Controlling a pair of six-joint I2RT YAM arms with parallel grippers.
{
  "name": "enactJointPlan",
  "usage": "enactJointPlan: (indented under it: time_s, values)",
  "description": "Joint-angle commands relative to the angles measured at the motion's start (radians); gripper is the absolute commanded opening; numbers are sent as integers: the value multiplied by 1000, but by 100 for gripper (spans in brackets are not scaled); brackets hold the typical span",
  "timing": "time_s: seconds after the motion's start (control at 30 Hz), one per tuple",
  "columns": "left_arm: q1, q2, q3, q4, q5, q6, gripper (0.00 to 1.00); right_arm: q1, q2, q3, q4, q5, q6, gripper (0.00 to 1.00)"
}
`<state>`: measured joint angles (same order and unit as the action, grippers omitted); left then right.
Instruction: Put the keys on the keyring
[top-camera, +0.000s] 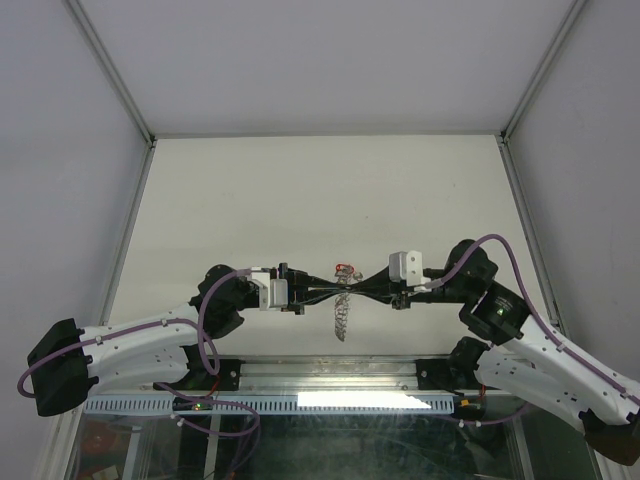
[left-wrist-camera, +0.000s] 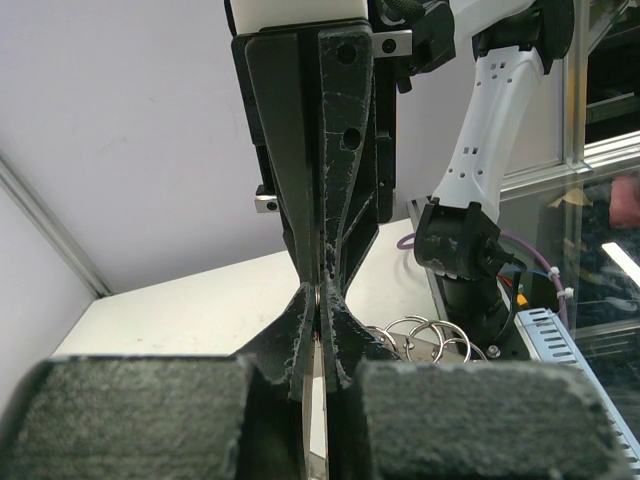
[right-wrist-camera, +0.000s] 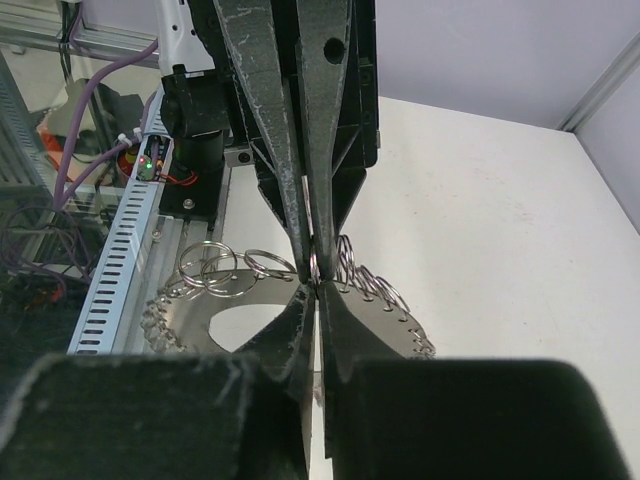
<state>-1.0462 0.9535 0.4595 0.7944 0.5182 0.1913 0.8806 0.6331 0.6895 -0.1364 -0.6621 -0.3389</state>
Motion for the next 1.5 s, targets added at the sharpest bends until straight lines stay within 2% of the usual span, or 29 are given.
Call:
enactJointPlan:
  time_s: [0.0, 0.27, 0.4, 0.5, 0.73, 0.93, 1.07, 1.23, 1.47]
  values:
    - [-2, -6, 26, 62, 16, -3, 0, -1, 3, 7, 74, -12, 1, 0]
    - [-2, -5, 21, 77, 13, -24, 1, -2, -44, -6, 97, 26, -19, 0]
    - [-2, -7, 15, 86, 11, -34, 16, -2, -58, -19, 112, 54, -9, 0]
    - [-2, -11, 14, 81, 11, -36, 24, -2, -58, -25, 128, 61, 4, 0]
    - [-2, -34, 6, 66, 3, -44, 26, -2, -63, -28, 134, 81, 6, 0]
    - [-2, -101, -24, 29, -48, -45, 39, -2, -77, -33, 133, 95, 9, 0]
    - [-2, -143, -38, -18, -76, -33, 39, -2, -83, -35, 134, 101, 10, 0]
    - [-2, -168, -44, -75, -83, -22, 32, -2, -89, -33, 143, 108, 26, 0]
    - [-2, -165, -35, -143, -100, 20, 38, -2, -108, -35, 154, 100, 33, 0]
